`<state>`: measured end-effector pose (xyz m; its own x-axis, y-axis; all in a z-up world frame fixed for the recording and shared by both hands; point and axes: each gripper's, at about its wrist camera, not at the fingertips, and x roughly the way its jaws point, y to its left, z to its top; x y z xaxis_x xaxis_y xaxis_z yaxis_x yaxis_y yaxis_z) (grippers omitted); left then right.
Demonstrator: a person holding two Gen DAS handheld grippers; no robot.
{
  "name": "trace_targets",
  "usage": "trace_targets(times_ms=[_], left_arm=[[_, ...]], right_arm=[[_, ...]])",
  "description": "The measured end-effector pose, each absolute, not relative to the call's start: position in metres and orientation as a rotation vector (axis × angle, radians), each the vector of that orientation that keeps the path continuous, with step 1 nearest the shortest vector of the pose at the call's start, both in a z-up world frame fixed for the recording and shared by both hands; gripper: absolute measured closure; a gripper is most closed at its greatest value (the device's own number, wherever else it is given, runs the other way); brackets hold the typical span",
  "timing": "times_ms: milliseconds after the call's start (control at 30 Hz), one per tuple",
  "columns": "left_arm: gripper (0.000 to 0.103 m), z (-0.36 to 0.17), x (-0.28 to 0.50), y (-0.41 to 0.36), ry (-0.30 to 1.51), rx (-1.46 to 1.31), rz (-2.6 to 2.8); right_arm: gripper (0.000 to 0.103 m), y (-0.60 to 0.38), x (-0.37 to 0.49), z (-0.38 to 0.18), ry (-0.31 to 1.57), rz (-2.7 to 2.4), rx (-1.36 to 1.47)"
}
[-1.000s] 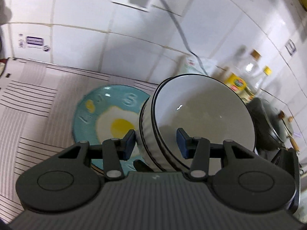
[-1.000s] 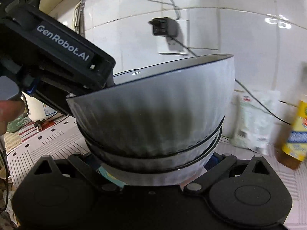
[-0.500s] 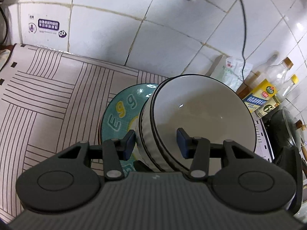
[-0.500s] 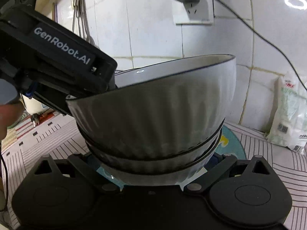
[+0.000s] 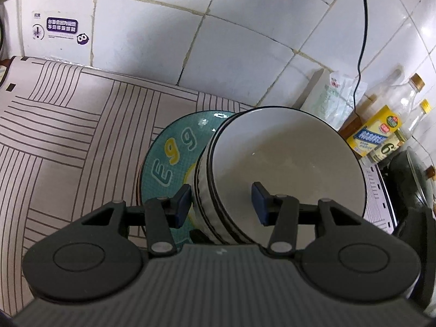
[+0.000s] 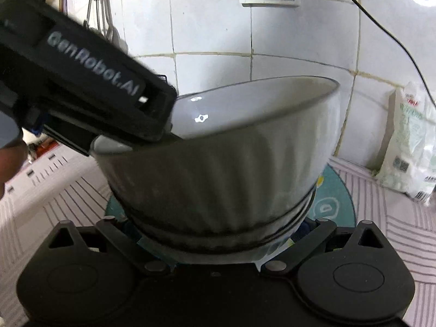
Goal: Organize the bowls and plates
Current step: 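Lift the bowl stack and carry it over the teal egg plates, then lower the bowl stack onto the plates and open right gripper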
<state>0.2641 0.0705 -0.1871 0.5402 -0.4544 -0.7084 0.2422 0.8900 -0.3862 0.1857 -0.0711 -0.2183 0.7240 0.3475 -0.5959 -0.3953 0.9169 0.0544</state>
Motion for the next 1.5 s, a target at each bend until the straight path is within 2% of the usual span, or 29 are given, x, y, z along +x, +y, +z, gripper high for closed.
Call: trace_targets(times_ms=[200, 367, 500, 700, 900, 1500], left_arm=[[0.056, -0.187, 0.264, 0.069, 0.901, -0.248, -0.417], [0.037, -0.183, 0.262, 0.068, 0.924, -0.223, -0.345], [0.034, -0.177, 0.255, 0.074, 0.909, -0.218, -0.277], [0.033, -0.153, 0.231, 0.085, 0.852, -0.162, -0.285], [0.033, -0.127, 0.204, 0.091, 0.833, -0.128, -0.28], [0.025, -0.083, 0.122, 0.091, 0.792, -0.011, -0.257]], right_arm=[[0.001, -0.065, 0.185, -0.217, 0.665, 0.369, -0.039], [0.002, -0.058, 0.181, -0.213, 0.694, 0.343, -0.014], [0.002, -0.06, 0.161, -0.203, 0.697, 0.286, 0.059], [0.001, -0.066, 0.109, -0.182, 0.591, 0.216, 0.116], [0.001, -0.071, 0.081, -0.169, 0.576, 0.211, 0.089], [0.001, -0.108, 0.047, -0.108, 0.68, 0.037, -0.016]])
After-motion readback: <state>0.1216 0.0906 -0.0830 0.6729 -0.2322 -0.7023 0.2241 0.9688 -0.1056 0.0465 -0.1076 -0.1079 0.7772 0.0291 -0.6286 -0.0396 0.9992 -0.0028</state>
